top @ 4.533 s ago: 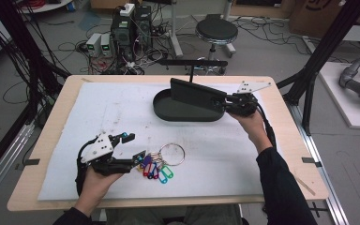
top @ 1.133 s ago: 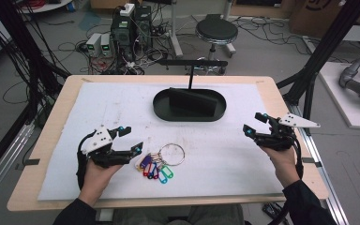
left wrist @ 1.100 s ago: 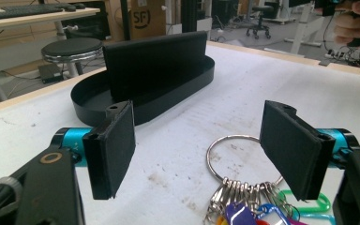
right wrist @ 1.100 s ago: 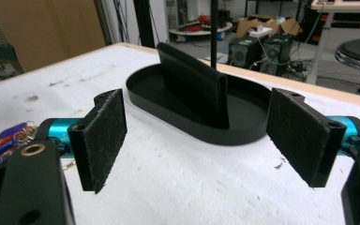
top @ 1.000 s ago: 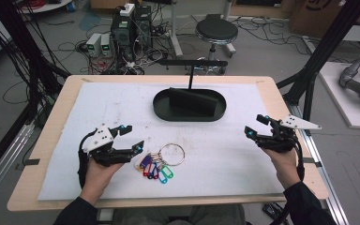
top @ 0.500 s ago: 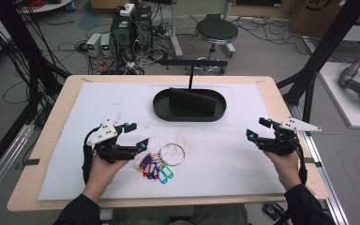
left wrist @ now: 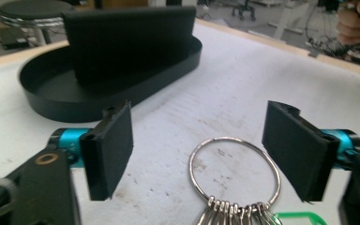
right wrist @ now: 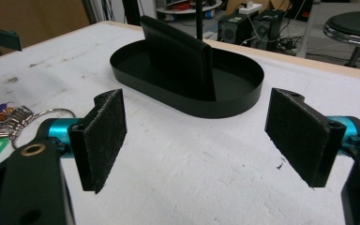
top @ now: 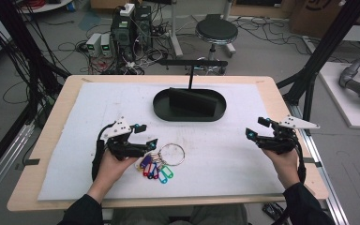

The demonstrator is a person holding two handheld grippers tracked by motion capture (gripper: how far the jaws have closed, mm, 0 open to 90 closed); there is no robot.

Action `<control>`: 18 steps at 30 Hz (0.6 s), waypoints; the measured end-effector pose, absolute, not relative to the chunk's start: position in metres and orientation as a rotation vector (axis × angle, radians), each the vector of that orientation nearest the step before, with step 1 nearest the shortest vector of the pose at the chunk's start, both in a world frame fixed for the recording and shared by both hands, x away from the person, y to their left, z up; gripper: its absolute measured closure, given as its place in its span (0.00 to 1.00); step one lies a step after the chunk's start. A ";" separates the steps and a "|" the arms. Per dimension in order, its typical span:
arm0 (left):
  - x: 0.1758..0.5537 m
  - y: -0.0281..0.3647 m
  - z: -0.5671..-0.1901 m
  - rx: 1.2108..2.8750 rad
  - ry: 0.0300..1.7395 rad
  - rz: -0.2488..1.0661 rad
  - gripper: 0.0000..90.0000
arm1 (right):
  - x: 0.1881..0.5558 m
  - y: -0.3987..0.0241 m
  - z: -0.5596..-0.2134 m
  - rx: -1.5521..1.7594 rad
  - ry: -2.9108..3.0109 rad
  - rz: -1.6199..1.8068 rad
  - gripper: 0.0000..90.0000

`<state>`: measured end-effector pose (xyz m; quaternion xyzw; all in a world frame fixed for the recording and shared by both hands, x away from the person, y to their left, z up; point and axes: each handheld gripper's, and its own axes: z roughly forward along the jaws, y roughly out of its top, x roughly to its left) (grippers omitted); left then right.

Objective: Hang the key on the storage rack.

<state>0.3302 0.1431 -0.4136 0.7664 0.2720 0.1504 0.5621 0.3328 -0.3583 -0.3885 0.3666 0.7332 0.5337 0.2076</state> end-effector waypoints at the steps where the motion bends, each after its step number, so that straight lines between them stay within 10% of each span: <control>1: 0.331 0.141 -0.415 1.822 0.643 0.359 0.33 | 0.333 -0.358 -0.389 1.020 2.046 1.487 0.24; 18: 0.352 0.111 -0.432 1.955 0.706 0.298 0.58 | 0.337 -0.355 -0.395 0.990 2.087 1.489 0.28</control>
